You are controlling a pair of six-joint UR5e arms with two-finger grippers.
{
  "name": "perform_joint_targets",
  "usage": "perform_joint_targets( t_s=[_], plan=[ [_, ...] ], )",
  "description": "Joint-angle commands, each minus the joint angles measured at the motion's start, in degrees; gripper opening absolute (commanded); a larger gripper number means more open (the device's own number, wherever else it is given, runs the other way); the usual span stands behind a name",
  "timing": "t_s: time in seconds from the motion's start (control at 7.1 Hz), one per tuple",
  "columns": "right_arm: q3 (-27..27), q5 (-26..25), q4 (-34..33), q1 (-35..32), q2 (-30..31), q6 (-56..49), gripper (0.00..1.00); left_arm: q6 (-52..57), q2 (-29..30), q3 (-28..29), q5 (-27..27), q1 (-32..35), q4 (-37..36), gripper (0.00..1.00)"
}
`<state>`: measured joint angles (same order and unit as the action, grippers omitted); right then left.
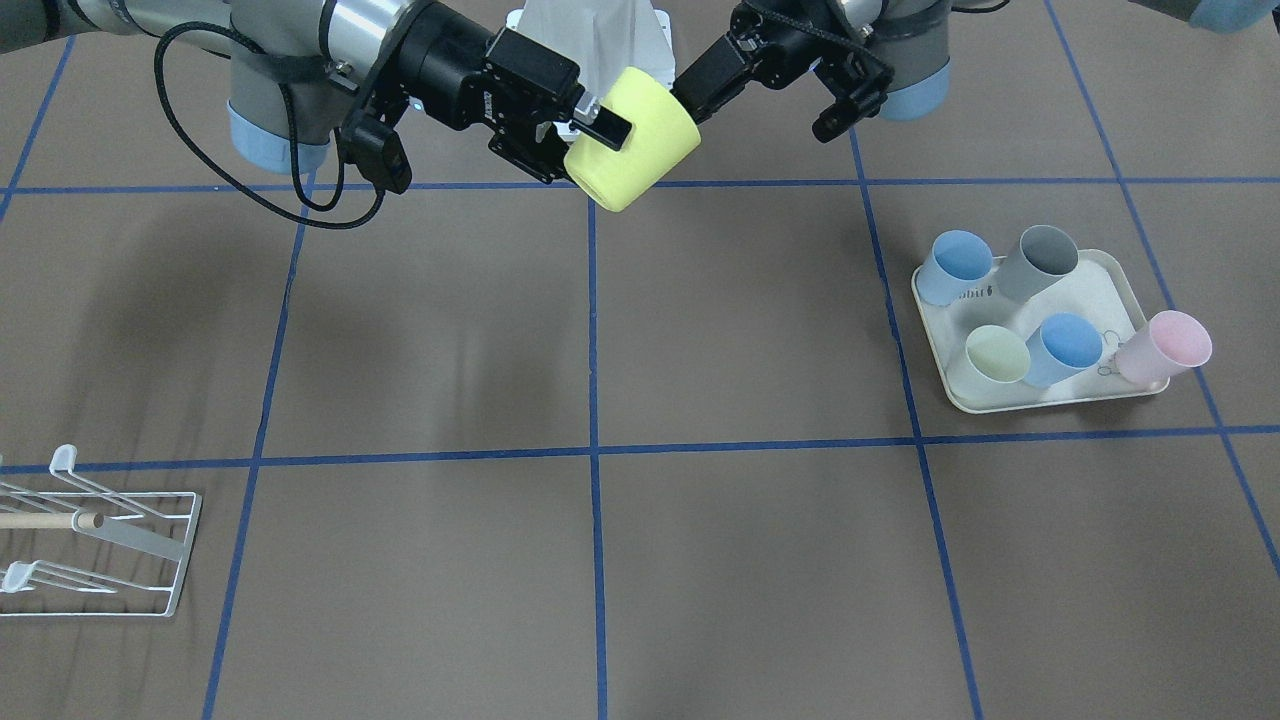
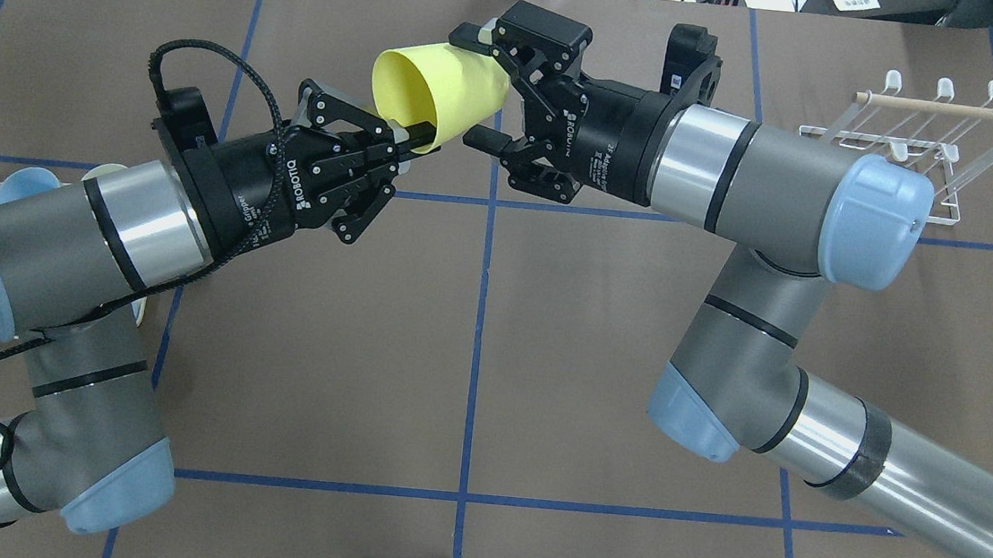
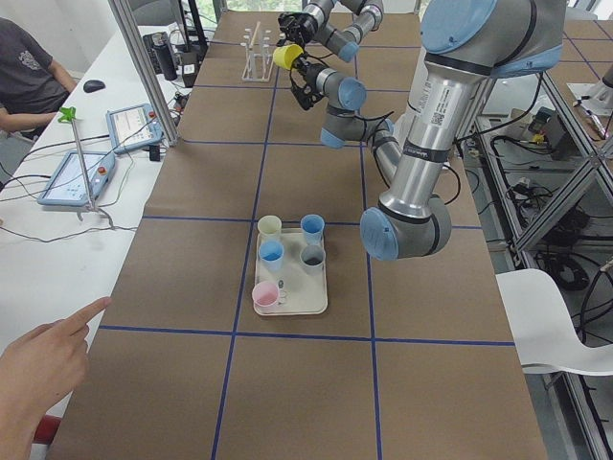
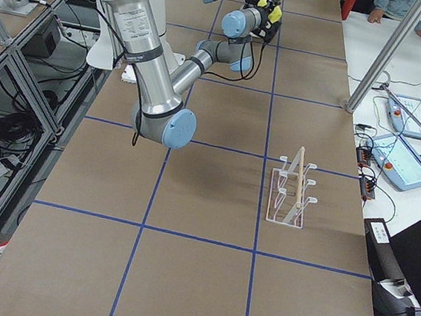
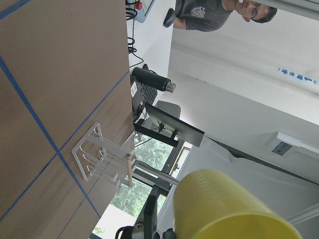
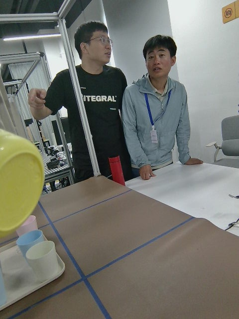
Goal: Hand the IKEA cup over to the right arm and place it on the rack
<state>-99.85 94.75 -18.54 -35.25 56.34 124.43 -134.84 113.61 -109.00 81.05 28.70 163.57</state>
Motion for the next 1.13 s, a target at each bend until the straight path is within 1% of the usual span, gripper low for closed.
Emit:
perform_joint_targets(
  t_s=[0.0, 0.14, 0.28, 0.42, 0.56, 0.85, 0.99],
  plan=[
    [0.01, -0.09, 0.0, 0.0, 0.0, 0.03, 0.99, -0.07, 0.29, 0.1, -0.01, -0.05, 0.0, 0.0],
    [0.09, -0.26, 0.0, 0.0, 0.0, 0.37, 0.93, 0.02, 0.3, 0.1, 0.08, -0.05, 0.0, 0.0],
    [0.27, -0.35, 0.0, 0.0, -0.09, 0.9, 0.45, 0.11, 0.38, 0.1, 0.08, -0.05, 0.0, 0.0],
    [0.45, -0.18, 0.0, 0.0, 0.0, 0.91, 0.0, 0.11, 0.99, 0.1, 0.17, -0.05, -0.26, 0.73],
    [0.19, -0.09, 0.0, 0.0, 0.0, 0.91, 0.0, 0.28, 1.17, -0.16, 0.17, 0.04, -2.01, 1.0],
    [0.18, -0.09, 0.0, -1.13, 0.09, 0.91, 0.0, 1.69, 1.0, -0.42, 0.43, 0.13, -2.38, 1.0],
    [0.18, 0.0, 0.0, -3.23, 0.44, 0.99, 0.0, 1.69, 0.48, -0.6, 0.52, 0.21, -2.2, 1.0]
  ],
)
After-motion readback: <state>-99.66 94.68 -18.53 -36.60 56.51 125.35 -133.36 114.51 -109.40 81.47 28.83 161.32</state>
